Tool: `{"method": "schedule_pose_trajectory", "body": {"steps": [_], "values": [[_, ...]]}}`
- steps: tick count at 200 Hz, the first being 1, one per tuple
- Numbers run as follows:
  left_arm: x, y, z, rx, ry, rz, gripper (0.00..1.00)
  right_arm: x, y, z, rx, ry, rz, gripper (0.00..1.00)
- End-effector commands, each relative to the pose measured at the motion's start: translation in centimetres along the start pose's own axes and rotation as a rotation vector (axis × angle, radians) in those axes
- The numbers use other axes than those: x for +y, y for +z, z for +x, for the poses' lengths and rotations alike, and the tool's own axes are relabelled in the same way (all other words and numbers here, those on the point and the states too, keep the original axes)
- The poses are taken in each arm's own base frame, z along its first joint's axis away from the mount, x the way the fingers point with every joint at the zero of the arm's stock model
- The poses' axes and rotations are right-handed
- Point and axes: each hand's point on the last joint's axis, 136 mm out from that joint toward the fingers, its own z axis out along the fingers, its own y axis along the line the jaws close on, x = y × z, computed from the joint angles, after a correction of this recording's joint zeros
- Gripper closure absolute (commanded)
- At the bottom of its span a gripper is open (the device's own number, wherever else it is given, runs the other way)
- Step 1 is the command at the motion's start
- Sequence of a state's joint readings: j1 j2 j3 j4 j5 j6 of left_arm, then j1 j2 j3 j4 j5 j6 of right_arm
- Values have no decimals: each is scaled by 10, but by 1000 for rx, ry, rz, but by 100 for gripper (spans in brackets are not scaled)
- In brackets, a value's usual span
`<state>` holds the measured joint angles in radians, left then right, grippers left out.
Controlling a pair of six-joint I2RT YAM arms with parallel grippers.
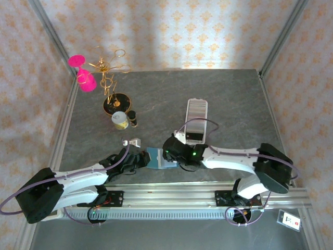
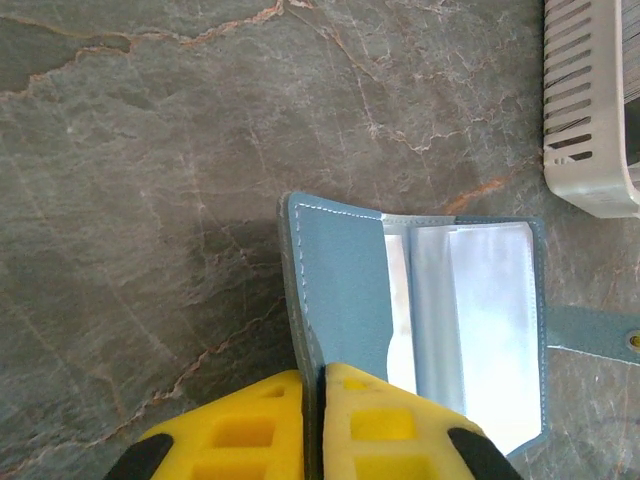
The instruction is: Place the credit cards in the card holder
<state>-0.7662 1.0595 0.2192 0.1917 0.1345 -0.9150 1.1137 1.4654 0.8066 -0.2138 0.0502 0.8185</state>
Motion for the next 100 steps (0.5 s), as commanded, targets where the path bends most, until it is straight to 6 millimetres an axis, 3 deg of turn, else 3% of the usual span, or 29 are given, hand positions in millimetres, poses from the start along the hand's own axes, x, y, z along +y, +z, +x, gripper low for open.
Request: {"method": "schedule_pose_trajectory", "body": {"steps": [1,45,100], "values": [[-4,-1,1,6,16,22,91,-9,11,10,29,9,40,66],[-5,-1,3,12,17,26,93,-35,25,23,53,6,140,66],[-4,0,5,19,17,25,97,-45,33,33,77,-6,181,66]]}}
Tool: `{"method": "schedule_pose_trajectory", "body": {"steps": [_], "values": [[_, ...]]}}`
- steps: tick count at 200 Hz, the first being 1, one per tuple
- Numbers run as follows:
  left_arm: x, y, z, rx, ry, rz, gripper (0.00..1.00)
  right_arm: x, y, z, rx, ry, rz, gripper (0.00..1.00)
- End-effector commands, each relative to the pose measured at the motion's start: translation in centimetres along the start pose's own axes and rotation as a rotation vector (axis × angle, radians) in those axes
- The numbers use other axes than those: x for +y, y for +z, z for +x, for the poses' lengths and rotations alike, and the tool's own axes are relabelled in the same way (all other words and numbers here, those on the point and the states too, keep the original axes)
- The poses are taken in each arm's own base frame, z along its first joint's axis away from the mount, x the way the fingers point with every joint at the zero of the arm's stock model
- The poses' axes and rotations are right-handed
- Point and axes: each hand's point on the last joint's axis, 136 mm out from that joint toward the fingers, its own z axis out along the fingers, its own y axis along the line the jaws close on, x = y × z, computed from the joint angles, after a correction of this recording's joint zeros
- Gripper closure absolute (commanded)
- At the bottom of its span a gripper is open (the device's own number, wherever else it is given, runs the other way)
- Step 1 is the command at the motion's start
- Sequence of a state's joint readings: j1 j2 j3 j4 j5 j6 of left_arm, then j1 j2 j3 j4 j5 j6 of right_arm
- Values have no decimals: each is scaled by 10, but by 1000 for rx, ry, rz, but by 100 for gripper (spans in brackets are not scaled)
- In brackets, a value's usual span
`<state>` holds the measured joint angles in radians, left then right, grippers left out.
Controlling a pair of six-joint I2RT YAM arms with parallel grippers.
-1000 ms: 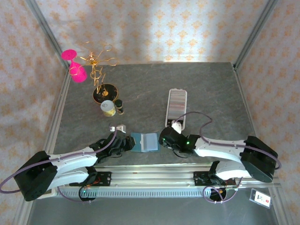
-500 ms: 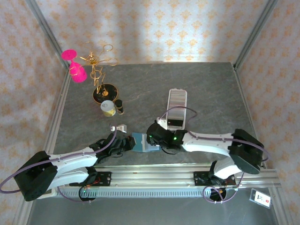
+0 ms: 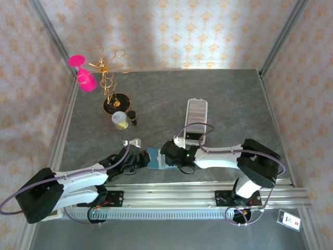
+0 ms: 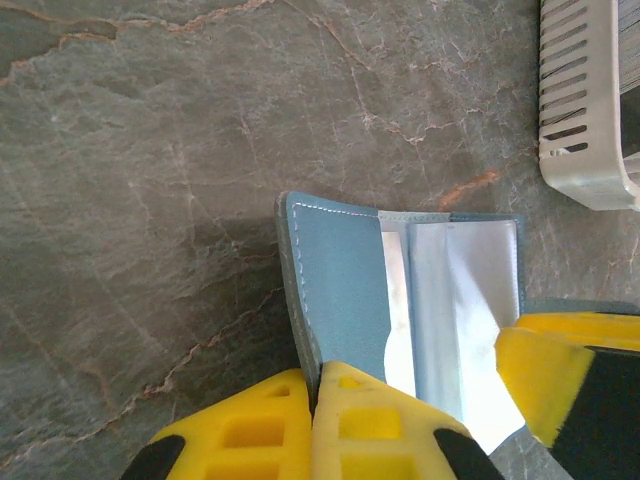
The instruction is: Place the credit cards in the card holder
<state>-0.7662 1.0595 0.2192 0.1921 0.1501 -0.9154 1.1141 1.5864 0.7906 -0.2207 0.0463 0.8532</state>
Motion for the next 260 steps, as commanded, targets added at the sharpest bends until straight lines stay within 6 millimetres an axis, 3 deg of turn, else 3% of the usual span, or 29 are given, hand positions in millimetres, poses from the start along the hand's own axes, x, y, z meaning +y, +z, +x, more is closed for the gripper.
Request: {"method": "schedule_pose_trajectory", "body": {"steps": [1,33,108,205,260], "values": [[-2,0,2,6,18,16,97,-16,6,7,5,-5,61,66],[3,0,5,8,12,5,99,-8,12,11,28,-2,35,66],[11,4,11,19,-1,-8,100,32,2,6,38,38,-160,64],[17,6,14,20,-15,-10,100,59,-3,6,58,73,-292,64],[18,5,14,13,-21,-9,100,77,-16,-3,31,117,-401,64]]}}
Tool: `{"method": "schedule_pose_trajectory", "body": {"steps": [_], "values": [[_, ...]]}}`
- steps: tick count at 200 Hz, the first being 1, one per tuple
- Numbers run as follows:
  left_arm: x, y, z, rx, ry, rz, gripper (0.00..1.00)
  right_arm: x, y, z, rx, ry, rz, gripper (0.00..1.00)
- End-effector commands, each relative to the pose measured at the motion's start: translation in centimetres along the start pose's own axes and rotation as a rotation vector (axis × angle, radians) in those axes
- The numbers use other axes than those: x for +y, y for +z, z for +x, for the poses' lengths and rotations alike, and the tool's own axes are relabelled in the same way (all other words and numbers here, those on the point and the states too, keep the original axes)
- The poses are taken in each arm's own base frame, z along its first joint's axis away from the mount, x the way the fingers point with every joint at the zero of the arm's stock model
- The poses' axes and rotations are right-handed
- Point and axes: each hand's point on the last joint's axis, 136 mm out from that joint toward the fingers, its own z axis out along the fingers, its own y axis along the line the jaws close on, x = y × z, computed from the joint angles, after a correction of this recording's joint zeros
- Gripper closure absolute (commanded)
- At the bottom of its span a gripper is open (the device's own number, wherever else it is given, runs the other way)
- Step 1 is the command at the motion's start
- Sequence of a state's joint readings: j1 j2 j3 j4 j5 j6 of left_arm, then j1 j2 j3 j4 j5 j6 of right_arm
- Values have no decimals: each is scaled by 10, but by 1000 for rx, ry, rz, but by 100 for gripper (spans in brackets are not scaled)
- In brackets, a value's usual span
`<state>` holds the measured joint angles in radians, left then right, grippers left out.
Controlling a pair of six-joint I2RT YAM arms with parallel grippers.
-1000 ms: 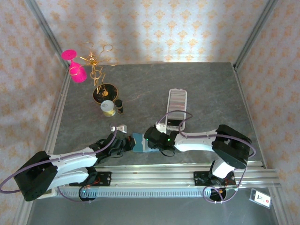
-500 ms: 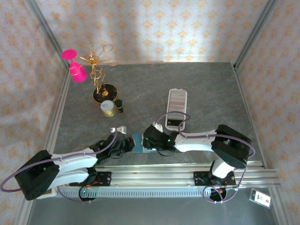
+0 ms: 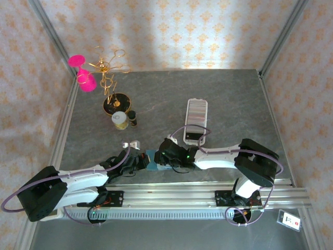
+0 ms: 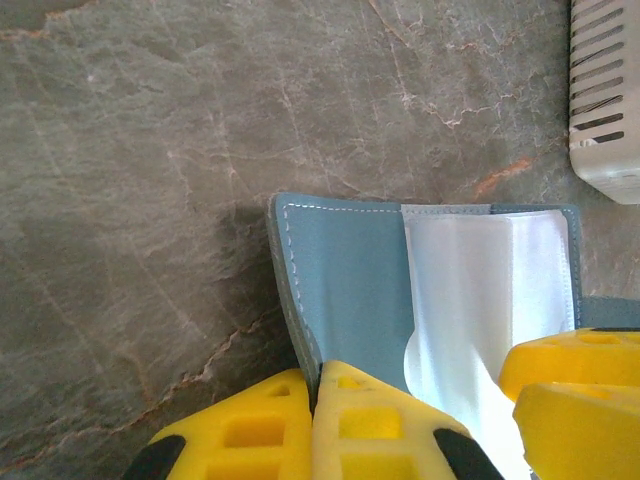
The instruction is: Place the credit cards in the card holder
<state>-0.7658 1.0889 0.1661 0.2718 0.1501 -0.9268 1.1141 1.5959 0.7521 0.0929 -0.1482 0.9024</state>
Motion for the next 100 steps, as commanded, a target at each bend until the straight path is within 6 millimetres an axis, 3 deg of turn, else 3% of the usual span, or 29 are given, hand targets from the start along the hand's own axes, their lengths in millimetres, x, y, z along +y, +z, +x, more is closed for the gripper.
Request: {"method": "schedule_pose_trajectory", "body": {"steps": [1,49,100], "values": [[6,1,6,12,-10,-6,100,16,-7,-3,-22,26,-82,64],[9,0,7,3,-21,-3,95,19,-1,0,-9,44,-105,65],[14,0,9,3,-29,-9,95,25,-5,-12,-55,43,-101,65]]}}
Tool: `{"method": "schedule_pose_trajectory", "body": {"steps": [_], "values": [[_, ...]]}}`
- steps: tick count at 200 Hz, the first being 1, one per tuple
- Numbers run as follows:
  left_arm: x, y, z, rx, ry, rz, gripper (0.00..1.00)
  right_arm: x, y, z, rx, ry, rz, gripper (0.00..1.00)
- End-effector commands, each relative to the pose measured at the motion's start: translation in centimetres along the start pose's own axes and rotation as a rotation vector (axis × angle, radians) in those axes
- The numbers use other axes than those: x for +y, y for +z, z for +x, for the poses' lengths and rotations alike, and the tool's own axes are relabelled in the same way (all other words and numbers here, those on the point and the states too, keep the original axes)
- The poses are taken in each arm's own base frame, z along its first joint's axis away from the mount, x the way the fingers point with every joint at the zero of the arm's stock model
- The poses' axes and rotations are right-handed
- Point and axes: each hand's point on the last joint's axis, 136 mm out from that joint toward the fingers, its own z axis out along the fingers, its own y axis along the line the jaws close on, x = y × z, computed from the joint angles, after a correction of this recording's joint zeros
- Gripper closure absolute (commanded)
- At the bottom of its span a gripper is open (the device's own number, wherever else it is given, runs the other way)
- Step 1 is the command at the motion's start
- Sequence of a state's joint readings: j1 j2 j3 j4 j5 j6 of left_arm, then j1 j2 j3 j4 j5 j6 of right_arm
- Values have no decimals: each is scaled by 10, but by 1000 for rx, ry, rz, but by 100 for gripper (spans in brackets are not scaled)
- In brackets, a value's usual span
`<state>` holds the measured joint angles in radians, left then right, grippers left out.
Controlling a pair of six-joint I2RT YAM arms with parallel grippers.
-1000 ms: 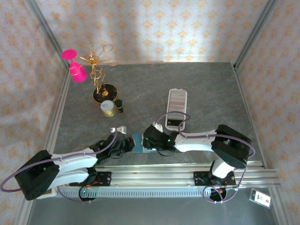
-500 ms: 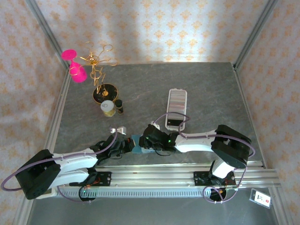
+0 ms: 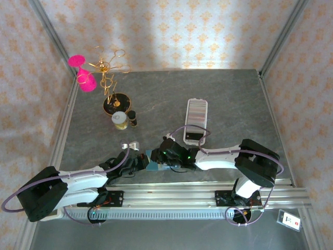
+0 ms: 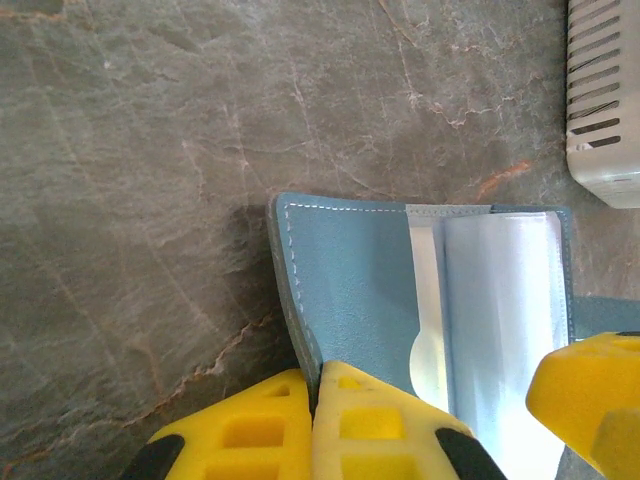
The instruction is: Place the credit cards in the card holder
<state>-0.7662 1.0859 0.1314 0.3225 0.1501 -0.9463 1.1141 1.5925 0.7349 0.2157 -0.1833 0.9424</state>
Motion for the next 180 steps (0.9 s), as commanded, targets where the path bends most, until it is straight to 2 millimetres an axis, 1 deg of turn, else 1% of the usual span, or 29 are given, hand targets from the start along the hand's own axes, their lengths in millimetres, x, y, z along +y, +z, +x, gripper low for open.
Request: {"method": "schedule_pose_trajectory", "body": {"steps": [1,16,33,48,65,97,138,162,180], "values": [[11,0,7,12,-9,-25,95,2,-4,-8,-45,-2,16,65],[11,0,8,16,-5,-29,95,-5,-15,-18,-97,-10,76,63],[11,1,8,21,2,-36,96,-18,-28,-24,-134,-21,148,59],[10,1,7,21,3,-33,96,-34,-37,-25,-147,-28,219,57],[9,1,7,21,4,-30,96,-47,-40,-19,-133,-29,256,57],[9,0,6,19,6,-27,96,-67,-35,-7,-97,-15,299,57],[8,0,7,20,9,-24,96,-85,-27,0,-73,-30,389,57],[8,-1,7,21,7,-19,96,-90,-21,7,-43,-41,409,56],[8,-1,7,18,2,-15,96,-88,-15,11,-22,-49,411,56]]}}
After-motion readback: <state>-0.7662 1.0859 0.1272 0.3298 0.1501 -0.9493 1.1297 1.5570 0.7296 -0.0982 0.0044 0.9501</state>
